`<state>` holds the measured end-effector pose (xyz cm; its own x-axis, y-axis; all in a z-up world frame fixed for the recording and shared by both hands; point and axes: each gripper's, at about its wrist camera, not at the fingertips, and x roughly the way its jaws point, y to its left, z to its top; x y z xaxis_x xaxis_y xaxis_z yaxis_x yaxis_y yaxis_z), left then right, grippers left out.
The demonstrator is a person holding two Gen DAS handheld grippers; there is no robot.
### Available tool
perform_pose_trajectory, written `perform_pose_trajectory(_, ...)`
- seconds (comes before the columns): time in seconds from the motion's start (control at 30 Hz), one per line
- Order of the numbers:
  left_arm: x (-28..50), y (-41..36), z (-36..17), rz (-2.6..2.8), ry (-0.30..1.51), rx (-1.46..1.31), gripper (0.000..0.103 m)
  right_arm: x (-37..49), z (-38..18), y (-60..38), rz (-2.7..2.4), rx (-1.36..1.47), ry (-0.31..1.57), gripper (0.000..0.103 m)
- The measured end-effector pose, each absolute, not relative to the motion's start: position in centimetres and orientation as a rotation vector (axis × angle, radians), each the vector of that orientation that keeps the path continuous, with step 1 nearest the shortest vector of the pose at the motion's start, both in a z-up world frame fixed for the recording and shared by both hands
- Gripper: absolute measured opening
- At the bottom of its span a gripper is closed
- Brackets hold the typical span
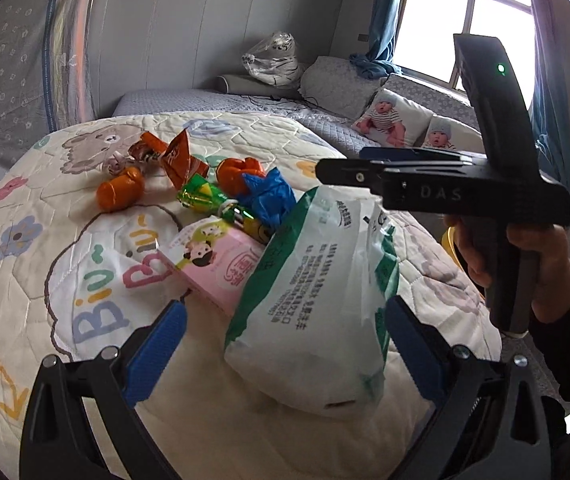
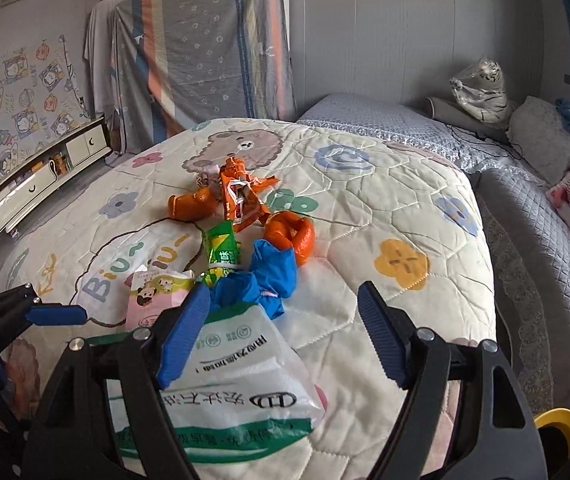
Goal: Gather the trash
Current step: 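Grasp the blue glove with the right tool while the left grasps the white-green bag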
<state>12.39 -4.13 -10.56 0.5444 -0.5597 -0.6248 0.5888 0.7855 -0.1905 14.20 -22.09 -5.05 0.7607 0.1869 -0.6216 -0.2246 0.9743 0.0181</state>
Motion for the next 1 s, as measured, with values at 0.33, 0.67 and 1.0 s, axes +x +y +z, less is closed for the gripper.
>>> perform_pose_trajectory(0.33, 14.0, -4.6, -12.4, -0.633, 0.787, 0.01, 0.095, 19.3, -7.8, -20.3, 0.308, -0.083, 0.795, 0.063)
perform_pose_trajectory(0.67, 15.3, -5.7, -13.5, -0.621, 0.842, 0.018, 0.069, 21.5, -10.0, -19.7, 0.328, -0.082, 0.86, 0.035)
perform_pose_trajectory(1.0, 17.2, -4.4, -12.8, -0.594, 0.837, -0.022, 0.042, 23.3, -9.5, -18.8, 0.32, -0.085, 0.819, 0.021)
